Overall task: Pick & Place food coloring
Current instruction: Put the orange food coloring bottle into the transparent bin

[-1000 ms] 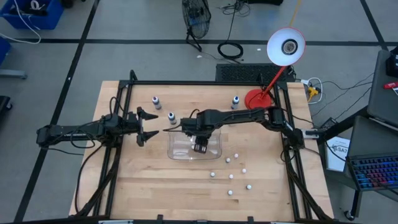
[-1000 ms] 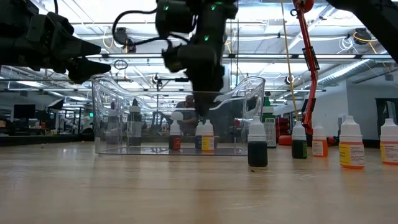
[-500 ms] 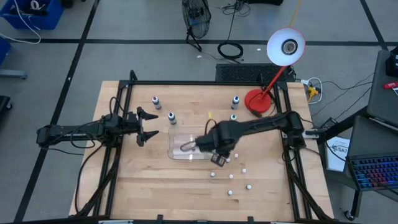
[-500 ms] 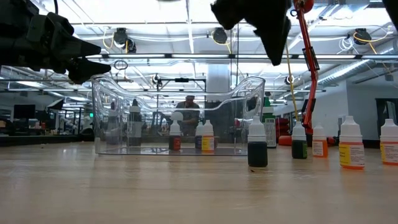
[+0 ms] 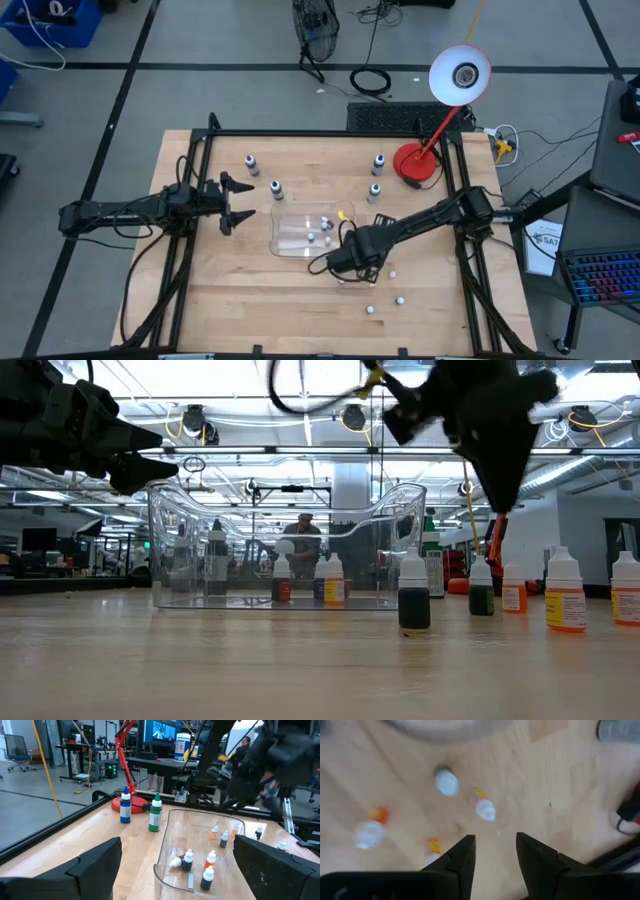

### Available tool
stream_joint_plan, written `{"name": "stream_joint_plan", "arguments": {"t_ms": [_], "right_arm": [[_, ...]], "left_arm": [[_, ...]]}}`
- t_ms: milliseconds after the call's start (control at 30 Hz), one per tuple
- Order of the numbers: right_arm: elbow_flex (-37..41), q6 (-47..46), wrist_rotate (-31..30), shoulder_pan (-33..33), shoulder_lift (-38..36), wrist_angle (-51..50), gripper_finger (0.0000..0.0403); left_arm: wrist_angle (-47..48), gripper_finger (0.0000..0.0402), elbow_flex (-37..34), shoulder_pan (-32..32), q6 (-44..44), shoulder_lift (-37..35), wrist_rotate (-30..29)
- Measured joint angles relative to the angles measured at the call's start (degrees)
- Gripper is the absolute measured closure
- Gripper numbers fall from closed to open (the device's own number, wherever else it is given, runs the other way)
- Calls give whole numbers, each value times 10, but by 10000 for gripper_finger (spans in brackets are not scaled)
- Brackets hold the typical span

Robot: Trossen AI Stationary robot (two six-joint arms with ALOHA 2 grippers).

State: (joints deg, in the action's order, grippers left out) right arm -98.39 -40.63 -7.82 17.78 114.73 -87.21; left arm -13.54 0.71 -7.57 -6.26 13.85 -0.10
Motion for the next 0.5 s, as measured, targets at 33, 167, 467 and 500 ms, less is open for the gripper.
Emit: {"name": "stream_joint_plan", "arguments": {"t_ms": [33,167,467,500], "right_arm": [[15,1,-3,0,-4,2,273],[75,-7,-13,-4,-40,47,273],[214,-49,-12,-7,-190,192,273],[227,-51,-12,-7,-203,209,273]], "left_arm": [[0,23,0,0,0,0,0],[0,23,0,0,0,0,0],[0,23,0,0,0,0,0],[0,23,0,0,0,0,0]]}}
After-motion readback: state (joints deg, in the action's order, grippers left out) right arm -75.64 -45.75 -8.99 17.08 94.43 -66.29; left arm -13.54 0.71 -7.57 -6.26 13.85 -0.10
